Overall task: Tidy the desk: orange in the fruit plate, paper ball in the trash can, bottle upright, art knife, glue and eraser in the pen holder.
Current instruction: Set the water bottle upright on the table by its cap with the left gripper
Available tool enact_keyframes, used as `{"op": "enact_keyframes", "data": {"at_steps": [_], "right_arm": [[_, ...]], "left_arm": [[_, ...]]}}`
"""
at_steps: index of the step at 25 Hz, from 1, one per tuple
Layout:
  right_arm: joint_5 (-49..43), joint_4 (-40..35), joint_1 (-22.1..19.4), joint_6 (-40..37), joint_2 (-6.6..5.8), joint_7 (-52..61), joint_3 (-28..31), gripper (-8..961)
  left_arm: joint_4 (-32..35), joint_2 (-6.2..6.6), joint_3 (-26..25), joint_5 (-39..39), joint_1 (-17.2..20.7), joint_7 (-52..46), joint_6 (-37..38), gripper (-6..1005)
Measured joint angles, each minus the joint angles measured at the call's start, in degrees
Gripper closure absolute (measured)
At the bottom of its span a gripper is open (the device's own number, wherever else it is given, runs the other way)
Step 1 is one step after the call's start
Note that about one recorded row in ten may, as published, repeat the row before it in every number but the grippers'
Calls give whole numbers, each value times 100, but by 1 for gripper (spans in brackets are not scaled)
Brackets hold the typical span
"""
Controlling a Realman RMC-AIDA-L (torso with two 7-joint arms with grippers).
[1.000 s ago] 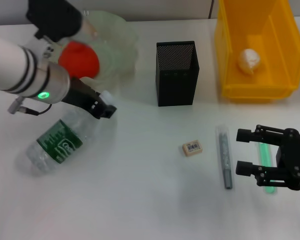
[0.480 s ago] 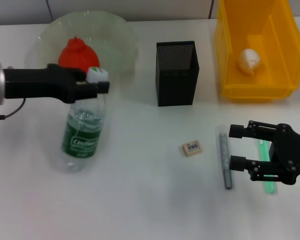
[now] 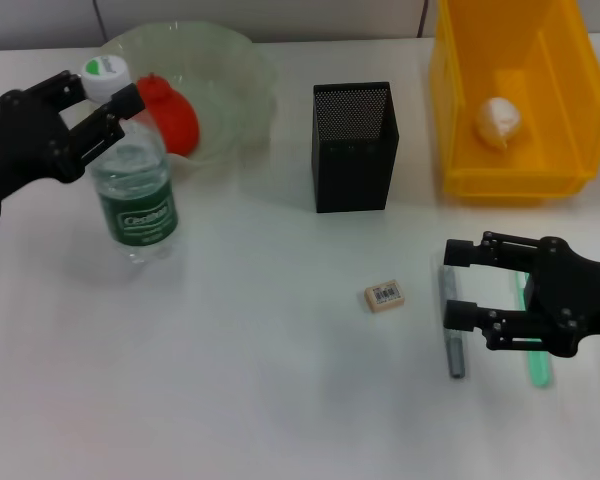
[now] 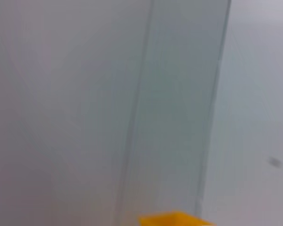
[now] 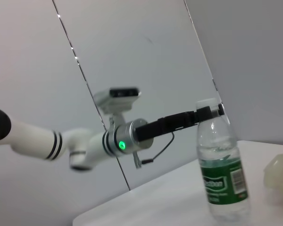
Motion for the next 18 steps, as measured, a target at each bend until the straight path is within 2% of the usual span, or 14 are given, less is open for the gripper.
{"op": "enact_keyframes", "data": {"at_steps": [3,5,6,11,18], "right_arm": [[0,0,53,19,33,0,0,216],[0,0,72,26,44,0,0,218],[0,1,96,50,66,0,0,219],[0,0,111,144,97,0,-1,223],[-1,2,149,164,108,-7,0,228]], "left_arm": [[-581,-193,-76,-612,194,1381,-21,556],[-789,-225,-81,-783,231,1736,-36,557],[-1254,-231,-86,-1123,270,2411,-44,557],[-1759,-238,-94,-1330,296,3160,-76,557],[-2157,-254,-106,-1482,253,3722,-192,558]]}}
